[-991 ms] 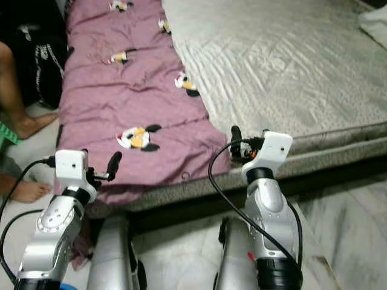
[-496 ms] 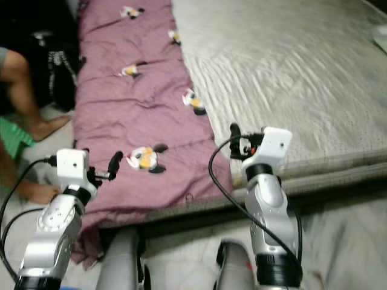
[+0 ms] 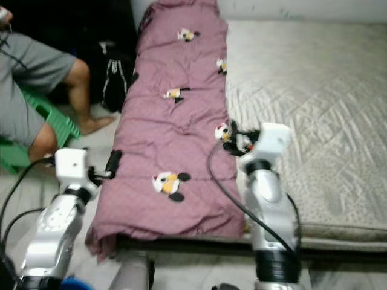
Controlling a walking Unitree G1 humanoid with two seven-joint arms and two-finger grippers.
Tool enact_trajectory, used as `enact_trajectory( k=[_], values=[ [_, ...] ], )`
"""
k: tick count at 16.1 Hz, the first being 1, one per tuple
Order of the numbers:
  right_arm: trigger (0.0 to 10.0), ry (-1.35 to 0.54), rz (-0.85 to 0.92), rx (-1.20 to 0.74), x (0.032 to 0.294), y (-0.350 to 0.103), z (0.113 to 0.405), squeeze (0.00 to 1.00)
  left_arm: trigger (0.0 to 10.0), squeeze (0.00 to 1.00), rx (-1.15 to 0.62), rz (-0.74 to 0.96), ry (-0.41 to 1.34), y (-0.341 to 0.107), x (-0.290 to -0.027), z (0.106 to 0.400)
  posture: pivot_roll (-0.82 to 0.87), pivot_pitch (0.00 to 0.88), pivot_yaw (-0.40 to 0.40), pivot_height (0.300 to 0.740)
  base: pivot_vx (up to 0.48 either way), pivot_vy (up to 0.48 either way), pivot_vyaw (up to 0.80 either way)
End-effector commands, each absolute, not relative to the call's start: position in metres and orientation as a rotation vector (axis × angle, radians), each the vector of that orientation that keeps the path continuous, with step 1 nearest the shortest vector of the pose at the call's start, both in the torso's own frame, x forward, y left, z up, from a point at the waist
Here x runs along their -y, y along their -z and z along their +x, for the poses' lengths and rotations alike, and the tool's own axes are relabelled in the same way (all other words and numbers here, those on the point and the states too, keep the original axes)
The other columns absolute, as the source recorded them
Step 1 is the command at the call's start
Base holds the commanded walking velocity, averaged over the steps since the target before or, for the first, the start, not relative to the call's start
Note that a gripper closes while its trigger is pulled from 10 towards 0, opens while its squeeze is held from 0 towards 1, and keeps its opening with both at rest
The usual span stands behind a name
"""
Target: Clean up the room
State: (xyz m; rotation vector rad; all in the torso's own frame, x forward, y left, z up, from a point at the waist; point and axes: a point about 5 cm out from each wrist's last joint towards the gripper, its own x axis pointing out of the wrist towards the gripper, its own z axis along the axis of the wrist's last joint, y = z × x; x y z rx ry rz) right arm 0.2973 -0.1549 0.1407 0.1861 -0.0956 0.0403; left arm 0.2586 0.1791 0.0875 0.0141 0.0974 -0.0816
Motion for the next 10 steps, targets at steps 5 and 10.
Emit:
enact_trajectory(
  k=[5,10],
  values=[
    [10.0,0.022,0.163,0.072,0.174,-0.133,0.288,0.0,10.0,0.0,-0.097,0.043,0.087,-0.087,-0.171,0.264,-0.03,0.019,0.03,0.74,0.0,0.0,0.0],
    [10.0,0.032,0.164,0.055,0.176,-0.126,0.285,0.0,10.0,0.0,-0.107,0.03,0.072,-0.083,-0.172,0.263,-0.04,0.0,0.042,0.74,0.0,0.0,0.0]
  ],
)
